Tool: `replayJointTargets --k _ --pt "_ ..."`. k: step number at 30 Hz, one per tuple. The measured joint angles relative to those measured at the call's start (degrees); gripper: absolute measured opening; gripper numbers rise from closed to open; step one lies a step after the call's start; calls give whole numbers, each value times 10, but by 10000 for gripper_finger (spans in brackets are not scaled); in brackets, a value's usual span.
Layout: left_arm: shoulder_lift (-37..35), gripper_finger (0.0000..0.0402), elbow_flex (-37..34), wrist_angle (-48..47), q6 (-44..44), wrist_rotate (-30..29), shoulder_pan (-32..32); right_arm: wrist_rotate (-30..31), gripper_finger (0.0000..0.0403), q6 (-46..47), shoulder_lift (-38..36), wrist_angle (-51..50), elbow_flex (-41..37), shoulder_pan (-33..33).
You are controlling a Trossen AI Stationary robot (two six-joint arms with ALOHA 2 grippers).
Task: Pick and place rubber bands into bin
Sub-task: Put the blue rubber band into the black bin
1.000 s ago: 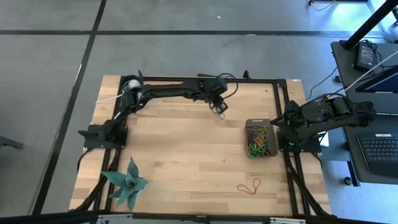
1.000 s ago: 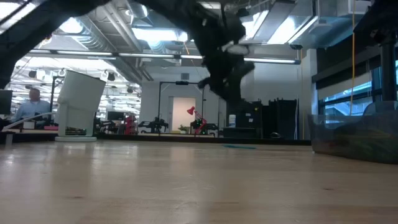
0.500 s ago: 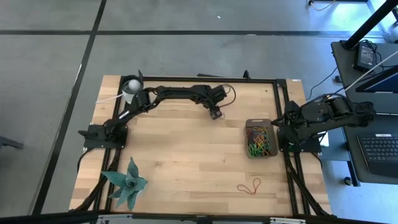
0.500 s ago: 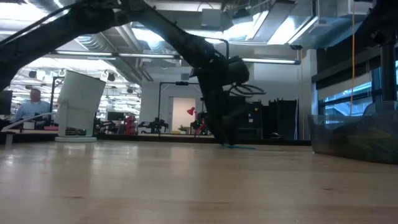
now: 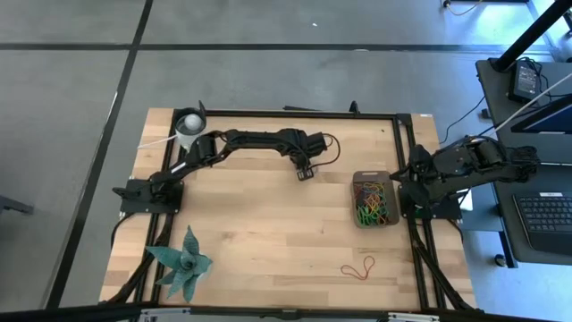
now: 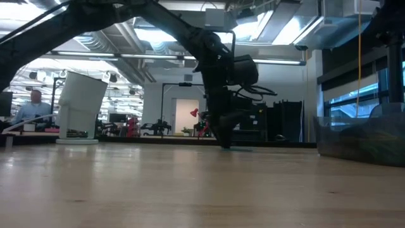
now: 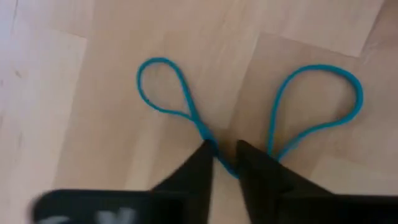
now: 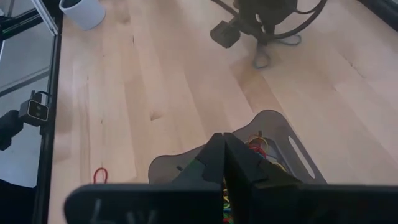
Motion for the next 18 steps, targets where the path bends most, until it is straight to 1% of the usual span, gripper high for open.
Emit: replayJointTargets --k 2,4,8,10,12,16,18 --pt "0 28 0 -5 -20 -1 -3 0 9 0 0 0 0 0" --pt "-3 10 -1 -8 -41 -2 -5 0 13 0 0 0 0 0" --pt "-31 2 -2 -23 -46 -3 -8 0 15 0 0 0 0 0" --pt "-48 2 3 -56 -46 15 -11 1 15 0 0 0 0 0" --pt "-68 2 19 -36 -46 21 -14 2 15 0 0 0 0 0" --pt "-136 2 37 -20 -46 20 -12 2 15 1 0 3 0 0" --pt "-152 2 39 -27 -46 17 -13 2 15 -1 0 19 -3 0"
